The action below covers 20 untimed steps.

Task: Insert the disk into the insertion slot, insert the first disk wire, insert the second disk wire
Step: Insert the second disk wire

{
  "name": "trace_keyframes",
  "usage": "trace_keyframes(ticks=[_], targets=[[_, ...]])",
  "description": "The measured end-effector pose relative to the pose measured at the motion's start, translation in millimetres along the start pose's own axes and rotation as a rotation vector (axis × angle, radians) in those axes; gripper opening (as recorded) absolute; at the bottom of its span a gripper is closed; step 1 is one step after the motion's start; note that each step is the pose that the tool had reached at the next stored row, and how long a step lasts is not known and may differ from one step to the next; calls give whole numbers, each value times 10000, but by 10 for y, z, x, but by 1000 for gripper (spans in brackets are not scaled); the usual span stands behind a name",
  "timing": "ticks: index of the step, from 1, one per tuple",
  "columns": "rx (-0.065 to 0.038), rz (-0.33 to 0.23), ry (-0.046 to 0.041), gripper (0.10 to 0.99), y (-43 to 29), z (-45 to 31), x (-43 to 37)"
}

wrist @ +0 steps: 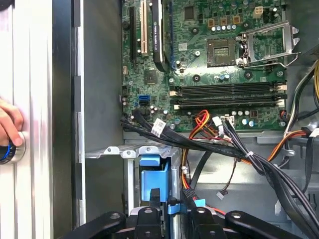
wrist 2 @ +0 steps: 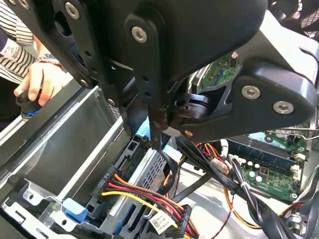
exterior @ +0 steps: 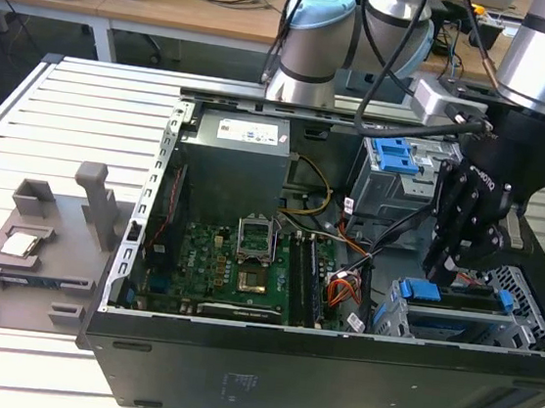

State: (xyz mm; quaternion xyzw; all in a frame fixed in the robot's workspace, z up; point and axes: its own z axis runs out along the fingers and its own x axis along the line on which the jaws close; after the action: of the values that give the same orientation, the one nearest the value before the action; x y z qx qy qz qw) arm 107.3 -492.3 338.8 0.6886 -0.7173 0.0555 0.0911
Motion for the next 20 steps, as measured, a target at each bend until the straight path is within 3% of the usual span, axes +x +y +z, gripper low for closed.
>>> trace_keyframes(ticks=[10, 11, 14, 19, 20], targets=[[2, 2, 35, 302, -1, 25, -5], [2, 2, 35, 286, -1, 25, -5], [2, 2, 35, 106, -1, 25, -5], [2, 2, 36, 106, -1, 25, -5], [3, 4, 73, 106, -2, 27, -8]])
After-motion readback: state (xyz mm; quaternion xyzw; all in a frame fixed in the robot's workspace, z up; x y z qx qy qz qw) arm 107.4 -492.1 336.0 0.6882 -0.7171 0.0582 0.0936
